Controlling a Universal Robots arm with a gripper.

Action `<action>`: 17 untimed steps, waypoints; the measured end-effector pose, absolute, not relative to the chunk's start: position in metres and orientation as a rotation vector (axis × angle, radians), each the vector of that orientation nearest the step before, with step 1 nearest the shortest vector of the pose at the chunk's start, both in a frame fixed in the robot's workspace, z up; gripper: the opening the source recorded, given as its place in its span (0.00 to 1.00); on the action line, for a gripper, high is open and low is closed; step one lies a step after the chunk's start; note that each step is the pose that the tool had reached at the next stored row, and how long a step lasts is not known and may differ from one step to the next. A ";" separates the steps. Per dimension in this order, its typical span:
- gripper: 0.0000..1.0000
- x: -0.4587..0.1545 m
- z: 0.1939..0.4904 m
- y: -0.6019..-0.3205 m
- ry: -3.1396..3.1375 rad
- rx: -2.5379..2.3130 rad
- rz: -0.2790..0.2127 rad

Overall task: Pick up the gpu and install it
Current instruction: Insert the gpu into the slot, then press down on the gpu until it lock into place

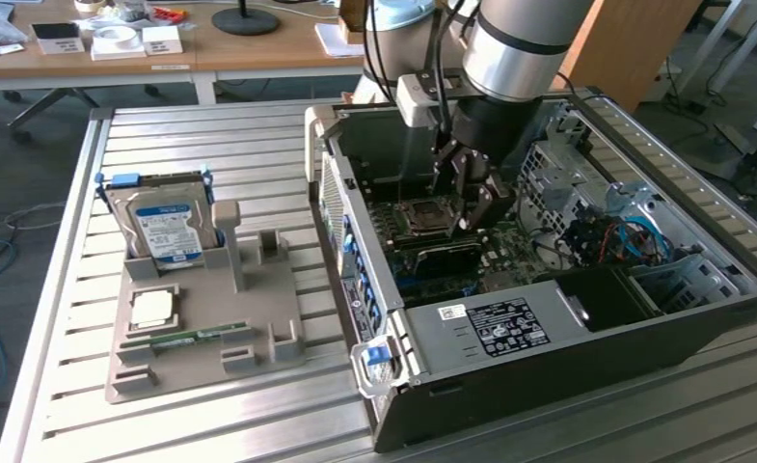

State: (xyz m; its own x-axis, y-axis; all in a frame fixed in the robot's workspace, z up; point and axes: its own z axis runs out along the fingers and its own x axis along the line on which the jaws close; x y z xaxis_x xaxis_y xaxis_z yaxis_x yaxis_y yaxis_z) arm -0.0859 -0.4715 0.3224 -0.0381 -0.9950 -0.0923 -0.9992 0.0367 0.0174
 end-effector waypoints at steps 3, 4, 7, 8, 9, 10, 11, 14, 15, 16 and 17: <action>0.69 -0.086 0.322 -0.472 2.218 -2.143 0.119; 0.69 -0.085 0.323 -0.472 2.217 -2.144 0.119; 0.69 -0.085 0.323 -0.472 2.215 -2.146 0.120; 0.69 -0.085 0.323 -0.472 2.215 -2.146 0.120; 0.69 -0.085 0.323 -0.472 2.215 -2.146 0.120; 0.69 -0.085 0.323 -0.472 2.215 -2.146 0.120; 0.69 -0.085 0.323 -0.472 2.215 -2.146 0.120; 0.69 -0.085 0.323 -0.472 2.215 -2.146 0.120; 0.69 -0.085 0.323 -0.472 2.215 -2.146 0.120; 0.69 -0.085 0.323 -0.472 2.215 -2.146 0.120; 0.69 -0.085 0.323 -0.472 2.215 -2.146 0.120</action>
State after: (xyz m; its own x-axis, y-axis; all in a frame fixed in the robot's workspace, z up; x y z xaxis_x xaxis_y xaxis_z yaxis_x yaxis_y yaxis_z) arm -0.0847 -0.4715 0.3225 -0.0325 -0.9951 -0.0931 -0.9994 0.0310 0.0174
